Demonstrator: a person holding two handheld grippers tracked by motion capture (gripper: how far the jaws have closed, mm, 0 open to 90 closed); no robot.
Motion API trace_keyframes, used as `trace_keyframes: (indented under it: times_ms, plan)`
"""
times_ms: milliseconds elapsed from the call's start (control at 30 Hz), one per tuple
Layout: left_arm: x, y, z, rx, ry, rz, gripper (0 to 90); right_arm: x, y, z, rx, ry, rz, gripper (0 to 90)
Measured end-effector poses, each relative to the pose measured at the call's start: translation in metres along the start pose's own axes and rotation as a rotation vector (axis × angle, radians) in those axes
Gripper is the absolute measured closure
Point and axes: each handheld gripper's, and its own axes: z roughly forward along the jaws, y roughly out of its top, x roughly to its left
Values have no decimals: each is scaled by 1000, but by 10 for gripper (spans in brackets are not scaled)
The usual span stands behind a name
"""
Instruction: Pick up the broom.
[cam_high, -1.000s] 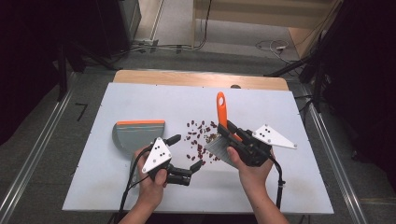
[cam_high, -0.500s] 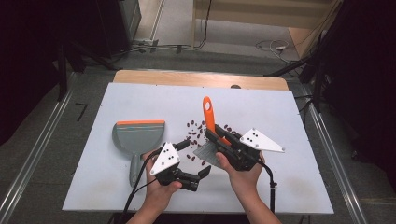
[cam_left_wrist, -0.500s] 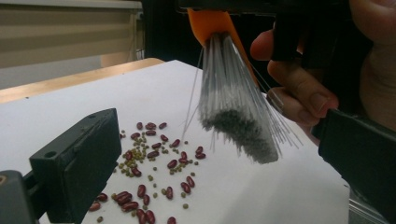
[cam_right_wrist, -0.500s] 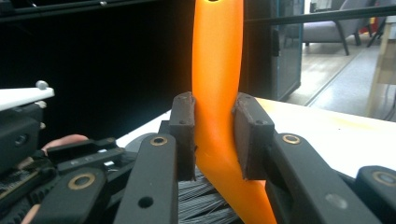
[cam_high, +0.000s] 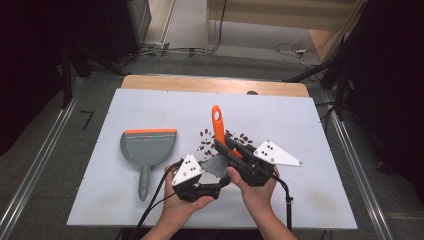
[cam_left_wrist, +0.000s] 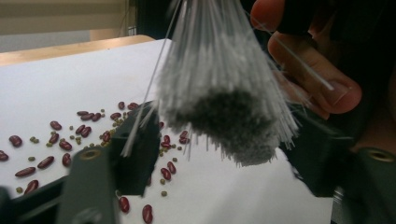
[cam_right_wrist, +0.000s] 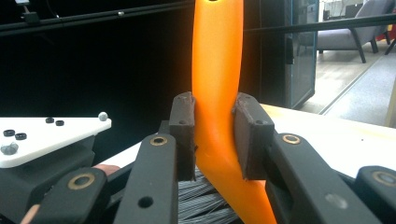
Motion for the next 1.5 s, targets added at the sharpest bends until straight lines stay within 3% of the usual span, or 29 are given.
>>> trace_keyframes:
  times_ms: [133, 200, 267, 300, 433, 733, 767, 833, 967, 1100, 1167, 1233, 1367, 1500]
  plan:
    - [-1, 1, 1, 7, -21, -16, 555, 4, -1, 1, -5, 3, -12, 699]
    - [-2, 1, 2, 24, -4, -11, 630, 5, -2, 2, -6, 2, -18, 699]
    - [-1, 2, 2, 26, -13, -26, 664, 6, -2, 1, -9, 0, -20, 699]
    - [-1, 2, 1, 26, -17, -24, 759, 5, -2, 1, -13, -3, -24, 699]
    - [1, 3, 0, 32, -26, -21, 833, 5, -1, 0, -14, 6, -18, 699]
    - [11, 6, -7, 70, -24, 6, 859, -3, 5, 3, 42, 84, -15, 690]
    - [15, 7, -10, 68, -29, 8, 859, -6, 8, 4, 57, 112, -20, 639]
    - [17, 8, -12, 68, -28, 8, 859, -8, 9, 3, 63, 126, -14, 623]
    - [25, 13, -19, 66, -37, 16, 860, -18, 12, 2, 99, 199, -19, 545]
    - [31, 16, -25, 71, -58, 32, 860, -25, 13, 0, 97, 227, -44, 534]
    - [36, 16, -28, 76, -95, 40, 860, -33, 13, -1, 99, 254, -51, 542]
    - [39, 17, -30, 86, -104, 51, 859, -41, 12, -1, 100, 287, -48, 550]
    - [45, 18, -35, 98, -148, 62, 859, -54, 10, -2, 162, 363, -15, 548]
    - [46, 18, -35, 107, -182, 73, 860, -53, 4, 2, 208, 416, -25, 495]
